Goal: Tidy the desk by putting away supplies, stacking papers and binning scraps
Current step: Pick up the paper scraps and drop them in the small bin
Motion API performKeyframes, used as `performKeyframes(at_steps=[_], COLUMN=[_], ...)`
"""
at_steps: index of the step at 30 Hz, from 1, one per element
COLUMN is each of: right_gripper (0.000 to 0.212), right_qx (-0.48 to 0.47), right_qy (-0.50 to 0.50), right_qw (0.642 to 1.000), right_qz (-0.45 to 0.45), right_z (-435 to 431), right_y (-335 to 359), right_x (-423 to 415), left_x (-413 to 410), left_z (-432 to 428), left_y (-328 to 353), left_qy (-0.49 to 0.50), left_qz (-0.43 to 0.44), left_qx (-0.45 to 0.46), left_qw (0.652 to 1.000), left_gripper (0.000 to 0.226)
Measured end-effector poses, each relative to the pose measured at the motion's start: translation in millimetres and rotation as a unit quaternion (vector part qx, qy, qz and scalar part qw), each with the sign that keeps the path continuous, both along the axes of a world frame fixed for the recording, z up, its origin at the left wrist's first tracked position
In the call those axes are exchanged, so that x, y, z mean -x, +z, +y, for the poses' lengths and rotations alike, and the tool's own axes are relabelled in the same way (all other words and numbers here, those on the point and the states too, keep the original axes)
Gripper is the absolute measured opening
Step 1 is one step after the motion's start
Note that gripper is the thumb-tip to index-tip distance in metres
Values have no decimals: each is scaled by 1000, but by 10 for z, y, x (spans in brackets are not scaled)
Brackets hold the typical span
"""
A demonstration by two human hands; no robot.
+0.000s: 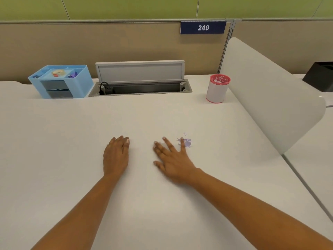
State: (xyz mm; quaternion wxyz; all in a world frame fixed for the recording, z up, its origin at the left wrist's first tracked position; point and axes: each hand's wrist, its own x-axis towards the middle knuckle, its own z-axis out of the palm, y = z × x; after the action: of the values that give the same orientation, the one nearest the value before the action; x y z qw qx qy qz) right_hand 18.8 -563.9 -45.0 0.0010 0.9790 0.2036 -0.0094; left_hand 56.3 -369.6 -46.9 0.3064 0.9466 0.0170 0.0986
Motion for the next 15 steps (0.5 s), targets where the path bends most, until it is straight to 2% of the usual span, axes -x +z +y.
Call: performKeyframes(at_steps=[2,5,7,8,10,11,13,15], right_gripper=[95,97,87,77,49,44,53,63], right_qx=[5,-17,-106,-194,-346,-386,-434,-443], right_qy=[-61,-93,-113,-143,-240,-292,-369,-389], right_qw=[998,995,988,970,903,873,818,789], right_qz=[16,19,-4,-41,-82,-57,77,174], right_z=[-231,-513,-660,-721,-846,-897,-939,-876], right_y=[27,107,127,143,223,286,347,326], right_x=[-10,39,92,115,117,104,83,80], left_x=[19,46,62,66,70,69,58,33], left_z=[-25,-87,-151,-190,-293,-354,-481,-615], left_y=[-17,-26,-23,-18,-7,-2,15,29], left_qy=[-15,-20,-23,-28,-46,-57,-71,-75], left_qz=[23,44,52,55,62,68,77,85], left_qx=[-44,-92,-128,-140,-154,-158,-164,-169], left_qw=[999,995,990,988,985,983,981,979], left_gripper=[42,44,46,47,48,49,50,51])
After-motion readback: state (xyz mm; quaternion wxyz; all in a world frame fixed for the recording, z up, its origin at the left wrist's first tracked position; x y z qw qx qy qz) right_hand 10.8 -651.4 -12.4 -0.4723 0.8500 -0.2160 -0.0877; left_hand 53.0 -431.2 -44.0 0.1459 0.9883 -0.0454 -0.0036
